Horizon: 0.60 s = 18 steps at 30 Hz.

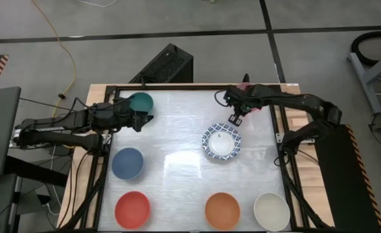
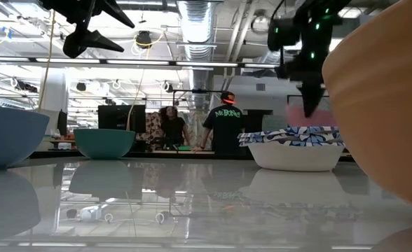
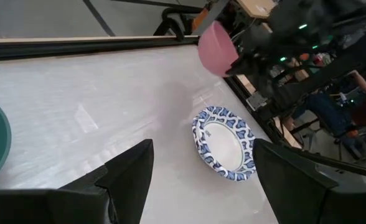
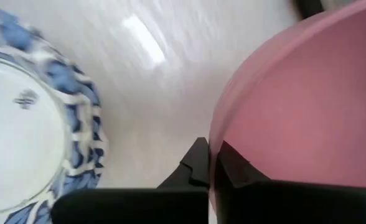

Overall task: Nest bowls inside each other
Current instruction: Stack the pink bowl on top of the white and blue bowl

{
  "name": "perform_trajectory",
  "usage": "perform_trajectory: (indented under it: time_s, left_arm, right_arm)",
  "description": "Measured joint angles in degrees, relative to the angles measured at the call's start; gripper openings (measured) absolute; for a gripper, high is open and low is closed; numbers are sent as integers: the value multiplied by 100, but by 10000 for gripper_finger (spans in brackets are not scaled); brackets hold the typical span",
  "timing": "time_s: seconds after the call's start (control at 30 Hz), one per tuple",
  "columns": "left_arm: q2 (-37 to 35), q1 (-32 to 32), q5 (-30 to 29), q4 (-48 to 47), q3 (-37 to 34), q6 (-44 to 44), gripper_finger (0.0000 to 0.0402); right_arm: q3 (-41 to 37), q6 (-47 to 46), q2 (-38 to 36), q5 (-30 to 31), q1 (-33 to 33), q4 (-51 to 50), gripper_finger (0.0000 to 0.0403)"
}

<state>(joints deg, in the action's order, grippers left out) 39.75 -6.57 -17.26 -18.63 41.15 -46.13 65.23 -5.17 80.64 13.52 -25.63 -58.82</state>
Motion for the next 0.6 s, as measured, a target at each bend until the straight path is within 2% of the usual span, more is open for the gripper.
perform_trajectory:
  time_s: [0.1,0.3,0.6]
  left_arm:
    - [0,0,-2,0,0,2,263]
    - [0,1,-2,2,0,2,263]
    - [0,0,-2,2,0,2,263]
  right_arm:
    - [186,641,-250,-4,198,144,9]
    - [397,2831,-523,-318,930,141,9]
    - [457,4649,-535,-292,2212,-234,10]
